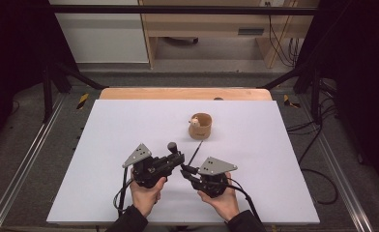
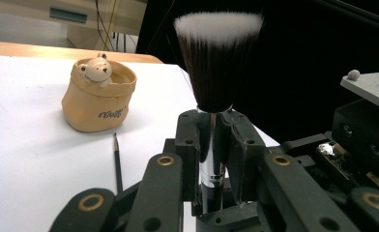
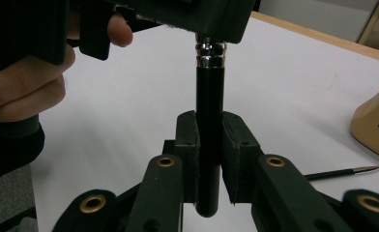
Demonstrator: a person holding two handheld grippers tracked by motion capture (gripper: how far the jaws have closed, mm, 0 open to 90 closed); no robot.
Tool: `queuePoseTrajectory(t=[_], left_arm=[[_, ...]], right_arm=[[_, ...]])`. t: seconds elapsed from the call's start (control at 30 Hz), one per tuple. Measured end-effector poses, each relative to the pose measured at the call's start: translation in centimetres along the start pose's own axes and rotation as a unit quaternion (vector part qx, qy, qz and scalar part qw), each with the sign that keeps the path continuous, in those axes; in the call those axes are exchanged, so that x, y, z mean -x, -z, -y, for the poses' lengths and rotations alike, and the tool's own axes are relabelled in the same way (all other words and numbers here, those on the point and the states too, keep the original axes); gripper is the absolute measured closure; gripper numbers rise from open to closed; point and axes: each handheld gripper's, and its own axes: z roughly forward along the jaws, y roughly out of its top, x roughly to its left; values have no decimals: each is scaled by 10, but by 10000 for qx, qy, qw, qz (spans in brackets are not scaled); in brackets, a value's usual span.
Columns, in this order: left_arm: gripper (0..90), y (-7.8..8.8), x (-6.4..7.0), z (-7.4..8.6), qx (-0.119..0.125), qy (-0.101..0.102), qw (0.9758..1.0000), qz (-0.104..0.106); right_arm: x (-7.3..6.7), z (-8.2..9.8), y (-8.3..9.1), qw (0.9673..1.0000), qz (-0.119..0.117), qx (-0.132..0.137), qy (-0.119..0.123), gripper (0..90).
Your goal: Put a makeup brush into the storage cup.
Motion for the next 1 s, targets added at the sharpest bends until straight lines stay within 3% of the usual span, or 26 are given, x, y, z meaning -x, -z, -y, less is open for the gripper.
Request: queuePoseTrajectory(t=[0.1, 0.27, 0.4, 0.7, 1.0], left_arm=[[764, 1, 1, -1, -1, -54, 10000, -8], [764, 2, 2, -3, -36, -193, 9997, -136], [764, 0, 5, -2, -139, -293, 9993, -190], [764, -8, 14, 3, -365, -528, 9978, -182], [765, -9, 16, 4, -412, -579, 9973, -161]], right_arm=[[0, 0, 0, 10000, -17, -9, -8, 765], [-1, -1, -1, 10000, -29, -64, -25, 605], [-1, -3, 0, 10000, 23, -25, -78, 548], [0, -4, 3, 9999, 52, 65, -145, 644], [1, -4, 4, 9996, -51, 74, -276, 779]])
